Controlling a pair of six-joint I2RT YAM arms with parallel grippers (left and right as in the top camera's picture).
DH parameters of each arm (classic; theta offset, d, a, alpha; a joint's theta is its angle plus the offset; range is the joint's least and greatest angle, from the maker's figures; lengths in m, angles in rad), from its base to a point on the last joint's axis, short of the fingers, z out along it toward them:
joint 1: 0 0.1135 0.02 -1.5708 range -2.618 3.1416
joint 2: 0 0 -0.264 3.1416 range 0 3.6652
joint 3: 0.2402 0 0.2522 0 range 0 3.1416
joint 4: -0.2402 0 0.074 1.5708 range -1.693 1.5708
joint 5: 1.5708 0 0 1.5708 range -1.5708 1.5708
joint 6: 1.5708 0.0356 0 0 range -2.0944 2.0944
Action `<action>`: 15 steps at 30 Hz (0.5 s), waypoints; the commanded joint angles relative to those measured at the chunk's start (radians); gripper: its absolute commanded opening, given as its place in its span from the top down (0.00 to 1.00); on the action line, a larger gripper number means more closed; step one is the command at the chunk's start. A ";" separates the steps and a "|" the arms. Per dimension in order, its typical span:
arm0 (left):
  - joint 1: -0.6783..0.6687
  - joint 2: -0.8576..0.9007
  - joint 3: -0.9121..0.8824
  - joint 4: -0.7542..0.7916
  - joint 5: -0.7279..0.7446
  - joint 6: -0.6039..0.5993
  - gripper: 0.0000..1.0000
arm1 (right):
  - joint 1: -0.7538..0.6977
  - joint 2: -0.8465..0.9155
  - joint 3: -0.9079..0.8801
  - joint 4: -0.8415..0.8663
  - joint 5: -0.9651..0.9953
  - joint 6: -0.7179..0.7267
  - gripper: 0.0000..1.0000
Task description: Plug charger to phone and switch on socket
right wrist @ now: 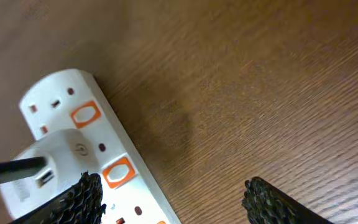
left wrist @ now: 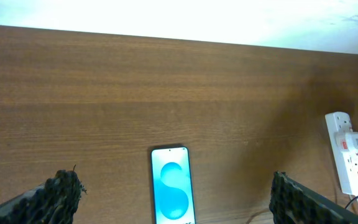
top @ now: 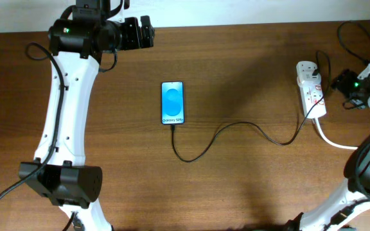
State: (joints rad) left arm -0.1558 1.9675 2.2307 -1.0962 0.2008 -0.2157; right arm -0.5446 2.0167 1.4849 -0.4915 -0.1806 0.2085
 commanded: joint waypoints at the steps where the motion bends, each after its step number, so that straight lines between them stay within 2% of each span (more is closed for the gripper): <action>1: 0.002 0.000 -0.004 0.002 -0.007 0.016 0.01 | 0.017 0.061 0.011 0.011 0.035 0.045 0.25; 6: 0.002 0.000 -0.005 0.002 -0.008 0.016 0.01 | 0.022 0.114 0.010 0.025 -0.037 0.082 0.25; 15: 0.002 0.000 -0.005 0.002 -0.008 0.016 0.01 | 0.066 0.143 0.010 0.063 -0.043 0.081 0.25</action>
State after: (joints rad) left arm -0.1558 1.9675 2.2307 -1.0962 0.2008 -0.2157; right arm -0.5068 2.1445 1.4849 -0.4290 -0.2115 0.2867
